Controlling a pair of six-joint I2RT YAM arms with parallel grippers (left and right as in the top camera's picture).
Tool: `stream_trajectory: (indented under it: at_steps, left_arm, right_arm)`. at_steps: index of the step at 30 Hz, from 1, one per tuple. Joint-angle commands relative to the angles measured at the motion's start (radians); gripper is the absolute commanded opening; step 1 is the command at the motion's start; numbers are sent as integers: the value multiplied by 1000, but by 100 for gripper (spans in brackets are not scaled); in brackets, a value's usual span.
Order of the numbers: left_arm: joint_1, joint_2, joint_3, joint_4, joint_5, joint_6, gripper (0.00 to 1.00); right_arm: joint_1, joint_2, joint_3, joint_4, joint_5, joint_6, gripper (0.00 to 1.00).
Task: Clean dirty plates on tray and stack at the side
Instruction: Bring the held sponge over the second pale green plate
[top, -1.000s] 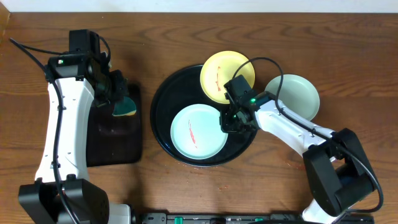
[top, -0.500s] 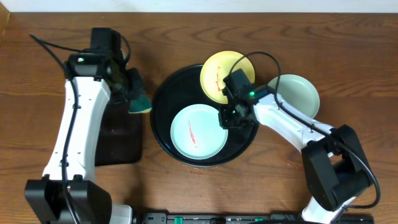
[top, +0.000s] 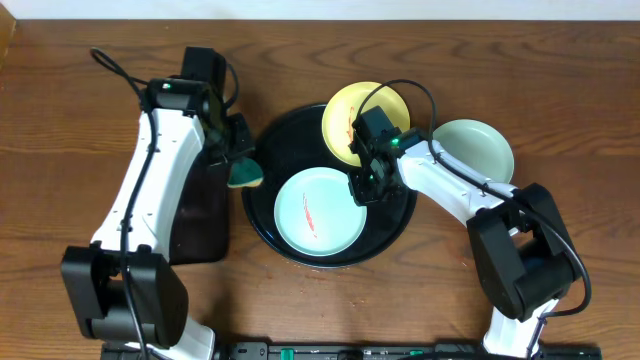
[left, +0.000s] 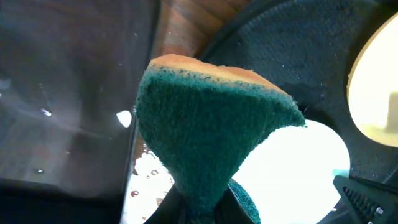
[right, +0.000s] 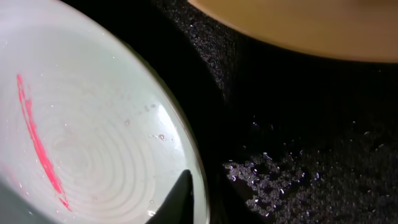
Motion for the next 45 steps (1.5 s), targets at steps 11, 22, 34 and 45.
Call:
stream_trajectory:
  at_steps: [11, 22, 34, 45]
  left_arm:
    - [-54, 43, -55, 83, 2, -51, 7]
    - [-128, 43, -152, 208, 3, -51, 7]
    - [-286, 62, -296, 346, 2, -55, 7]
    - [-336, 154, -317, 384, 180, -53, 7]
  right_arm:
    - [-21, 24, 16, -20, 29, 170, 1]
    - [9, 24, 11, 29, 28, 269, 1]
    - [9, 24, 11, 29, 27, 269, 1]
    - [9, 24, 11, 29, 27, 269, 1]
